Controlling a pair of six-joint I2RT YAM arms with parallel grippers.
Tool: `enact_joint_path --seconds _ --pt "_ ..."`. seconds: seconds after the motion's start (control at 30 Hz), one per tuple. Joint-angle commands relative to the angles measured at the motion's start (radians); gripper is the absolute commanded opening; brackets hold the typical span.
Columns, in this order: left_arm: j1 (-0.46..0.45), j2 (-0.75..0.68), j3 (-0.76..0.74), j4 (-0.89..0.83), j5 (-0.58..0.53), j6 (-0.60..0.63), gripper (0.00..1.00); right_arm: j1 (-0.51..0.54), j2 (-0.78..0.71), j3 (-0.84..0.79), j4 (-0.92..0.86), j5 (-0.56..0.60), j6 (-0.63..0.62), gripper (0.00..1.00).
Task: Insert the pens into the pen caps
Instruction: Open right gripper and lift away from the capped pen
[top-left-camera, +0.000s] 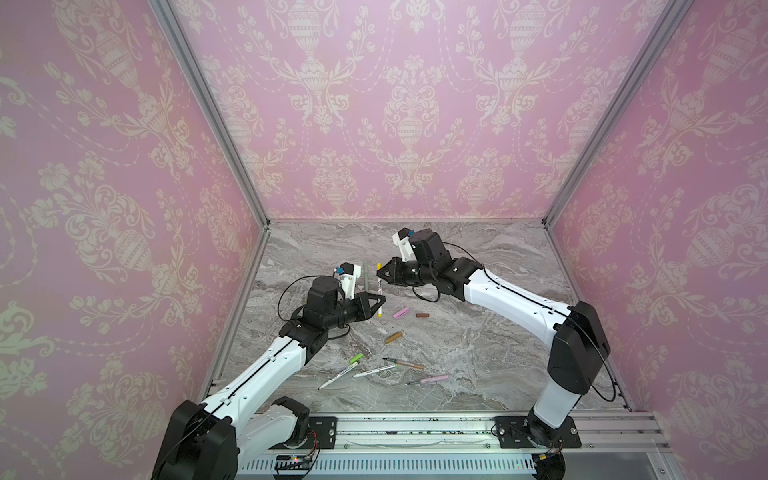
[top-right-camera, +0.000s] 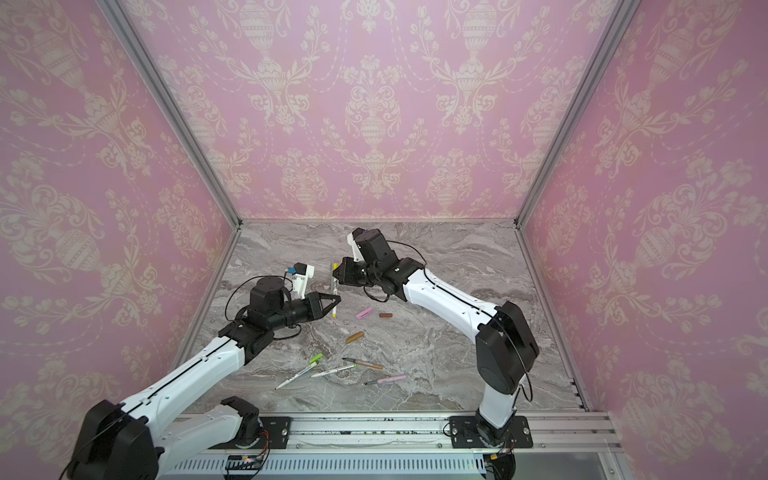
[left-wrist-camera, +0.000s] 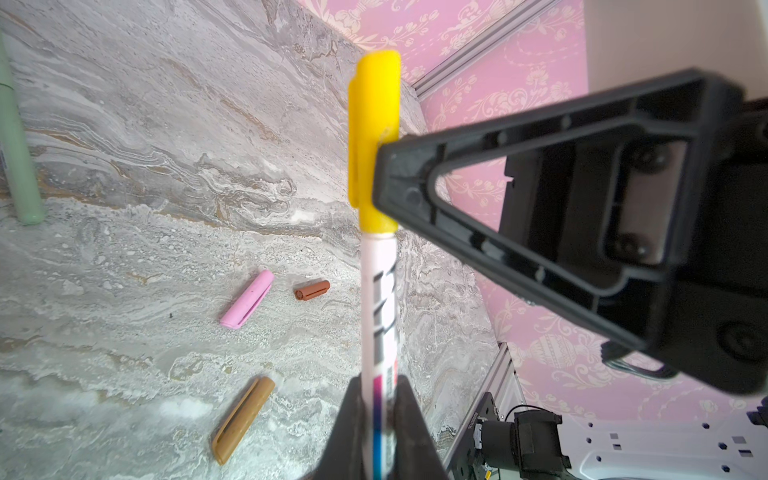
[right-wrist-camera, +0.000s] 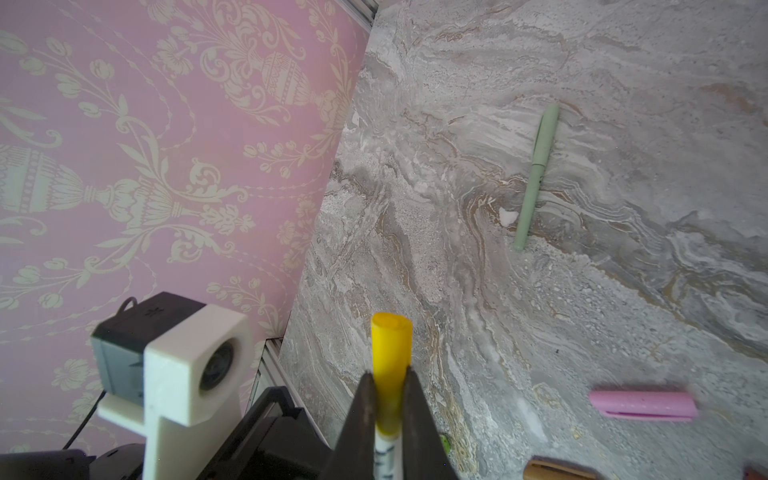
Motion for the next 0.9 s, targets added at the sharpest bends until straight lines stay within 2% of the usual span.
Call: enact_joint_path --seconds 0.0,0.1,0.27,0.5,0.87 --pt "0.012 0.000 -0.022 0.099 -0.034 0.038 0.00 -0.008 -0.053 0.019 -0.092 -0.115 -0.015 0.24" --pt "0.012 -0.012 -0.064 0.084 -0.016 0.048 0.00 -0.038 -0.073 0.060 -0.108 -0.108 -0.034 0.41" --pt "0.009 -0.033 -0.102 0.068 0.028 0.056 0.00 -0.065 -0.068 0.123 -0.146 -0.104 -0.068 0.54" --pt "0.003 -0.068 -0.104 0.057 0.043 0.054 0.00 -0.070 0.008 0.199 -0.183 -0.099 -0.088 0.56" --pt "-0.013 -0.069 -0.089 0.063 0.038 0.047 0.00 -0.043 0.088 0.235 -0.195 -0.118 -0.087 0.54"
